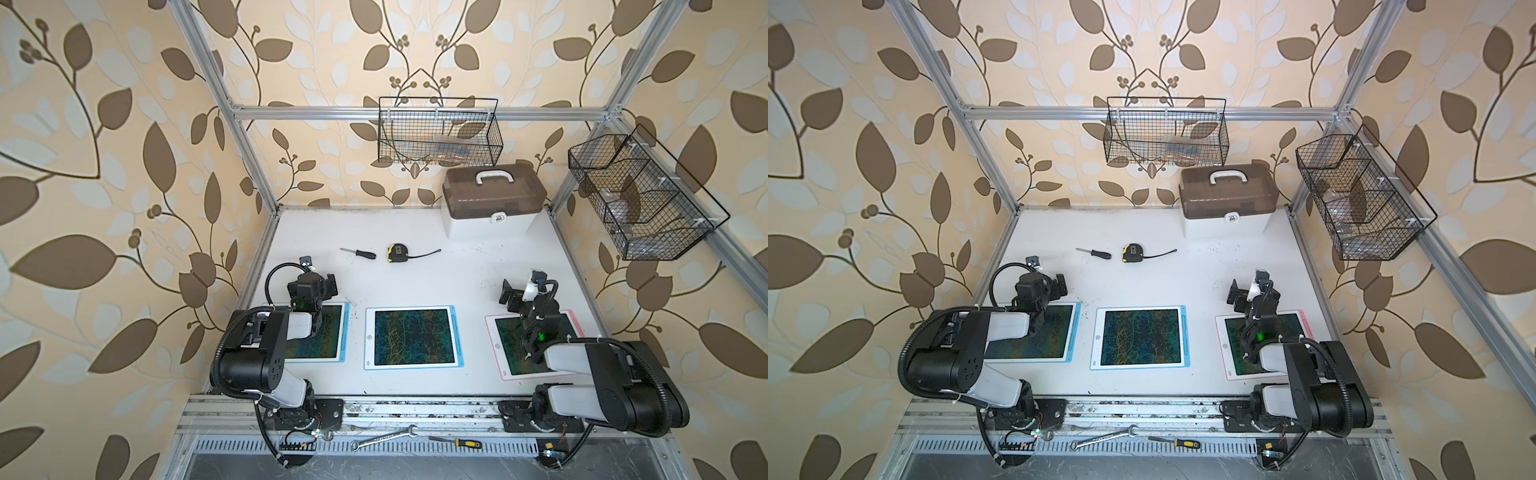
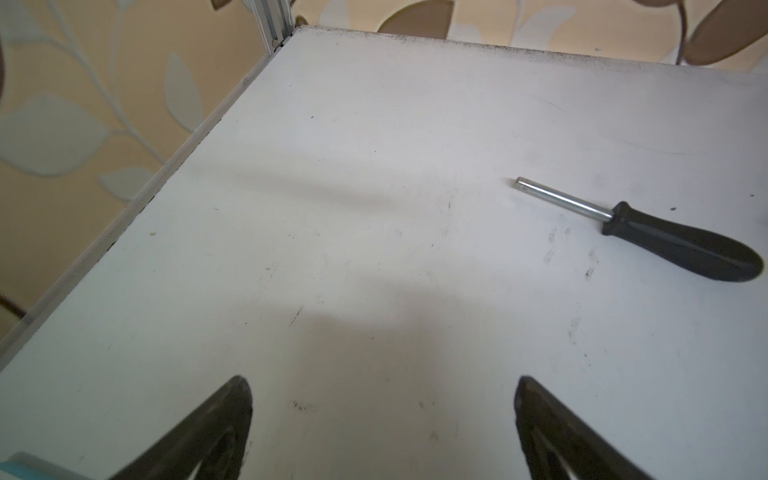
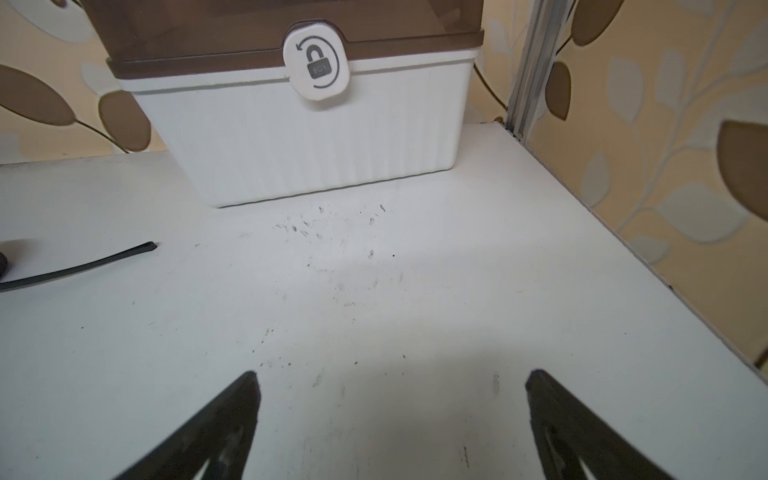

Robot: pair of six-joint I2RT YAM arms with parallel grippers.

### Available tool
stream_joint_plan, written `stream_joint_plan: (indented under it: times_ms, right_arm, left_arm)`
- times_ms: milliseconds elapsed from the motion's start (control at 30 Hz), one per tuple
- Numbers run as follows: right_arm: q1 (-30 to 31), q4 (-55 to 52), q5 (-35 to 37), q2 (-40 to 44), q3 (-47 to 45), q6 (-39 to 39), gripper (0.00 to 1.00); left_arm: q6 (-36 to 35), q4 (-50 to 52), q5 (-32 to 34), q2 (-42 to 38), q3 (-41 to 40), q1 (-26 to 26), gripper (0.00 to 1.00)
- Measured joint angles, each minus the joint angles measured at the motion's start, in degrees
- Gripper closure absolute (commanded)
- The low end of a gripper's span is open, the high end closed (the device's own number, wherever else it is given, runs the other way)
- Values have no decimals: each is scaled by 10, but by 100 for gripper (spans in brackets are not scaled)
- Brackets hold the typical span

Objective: Place the stylus back onto the writing tablet
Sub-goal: Reset both arms

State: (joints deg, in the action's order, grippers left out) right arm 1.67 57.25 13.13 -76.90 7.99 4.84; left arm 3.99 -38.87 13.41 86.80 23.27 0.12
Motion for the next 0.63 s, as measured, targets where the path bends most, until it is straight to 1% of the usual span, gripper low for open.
stream_joint_plan:
  times_ms: [200,633]
  right_arm:
    - [6,0,13,0,0,-4,0]
    - [6,0,17,0,3,-5,0]
  left_arm:
    - [0,-2,0,0,0,0,1]
    - [0,-3,0,0,0,0,1]
